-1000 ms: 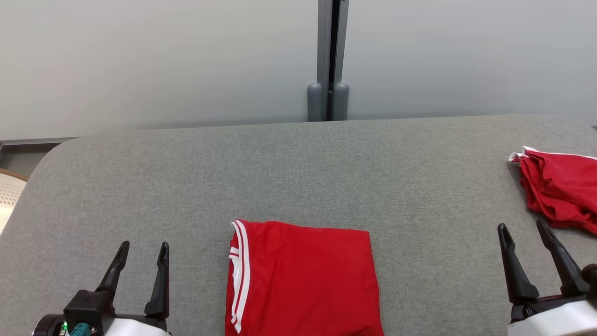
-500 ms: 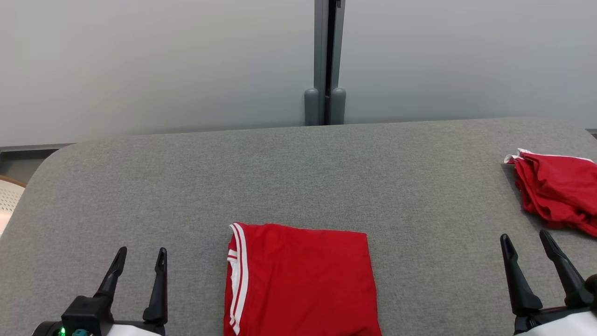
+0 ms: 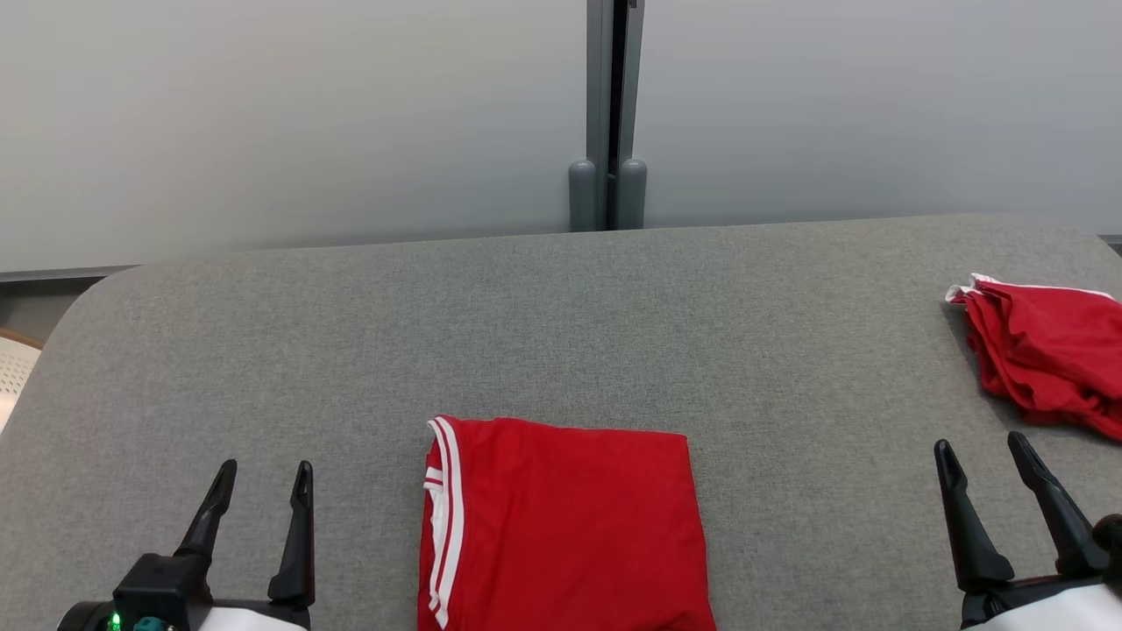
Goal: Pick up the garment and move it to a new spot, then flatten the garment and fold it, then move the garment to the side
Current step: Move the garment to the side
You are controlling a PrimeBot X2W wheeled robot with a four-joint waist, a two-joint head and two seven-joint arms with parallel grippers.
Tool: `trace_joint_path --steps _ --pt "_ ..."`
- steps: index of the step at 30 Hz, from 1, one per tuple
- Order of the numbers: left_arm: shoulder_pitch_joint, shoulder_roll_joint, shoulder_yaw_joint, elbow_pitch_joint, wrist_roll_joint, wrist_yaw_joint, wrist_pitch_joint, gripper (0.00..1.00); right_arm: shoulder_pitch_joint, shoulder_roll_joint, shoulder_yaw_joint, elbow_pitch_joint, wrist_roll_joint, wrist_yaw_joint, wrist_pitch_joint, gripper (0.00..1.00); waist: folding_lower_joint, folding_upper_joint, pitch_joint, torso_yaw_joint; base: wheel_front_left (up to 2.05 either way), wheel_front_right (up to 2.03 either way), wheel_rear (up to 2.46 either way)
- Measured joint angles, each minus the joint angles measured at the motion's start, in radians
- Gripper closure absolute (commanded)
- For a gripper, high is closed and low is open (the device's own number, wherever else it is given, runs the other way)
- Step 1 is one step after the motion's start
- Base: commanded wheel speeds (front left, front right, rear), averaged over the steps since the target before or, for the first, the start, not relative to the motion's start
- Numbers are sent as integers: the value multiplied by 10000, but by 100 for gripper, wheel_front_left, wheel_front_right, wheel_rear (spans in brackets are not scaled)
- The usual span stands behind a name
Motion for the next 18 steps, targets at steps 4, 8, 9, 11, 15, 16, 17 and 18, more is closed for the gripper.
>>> trace_joint_path --steps 4,8,9,11,15,16,17,18 --pt "0 31 -10 -81 -2 48 0 0 -2 -2 -31 -8 -13 0 8 0 0 0 46 38 0 0 0" --pt "-184 -17 -69 -176 -4 73 -31 0 -64 -2 -6 15 -92 0 113 0 0 0 243 223 0 0 0" --pt "-307 -40 -100 -198 -4 73 -48 0 -100 -10 29 58 -161 0 150 0 0 0 330 266 0 0 0" --pt "-645 -98 -151 -221 -2 58 -123 0 -267 15 198 303 -211 0 221 0 0 0 541 383 0 0 0" --pt "-1331 -320 -393 -117 -79 -151 -291 0 -595 134 683 997 -96 0 105 0 0 0 1003 734 0 0 0" --pt "-1514 -368 -460 -58 -73 -213 -366 0 -663 188 802 1204 12 0 88 0 0 0 1124 847 0 0 0" --pt "-1729 -416 -510 2 -73 -280 -410 0 -731 232 943 1444 86 0 75 0 0 0 1256 967 0 0 0" --pt "-1939 -462 -541 67 -75 -316 -481 0 -794 299 1081 1682 153 0 77 0 0 0 1392 1079 0 0 0"
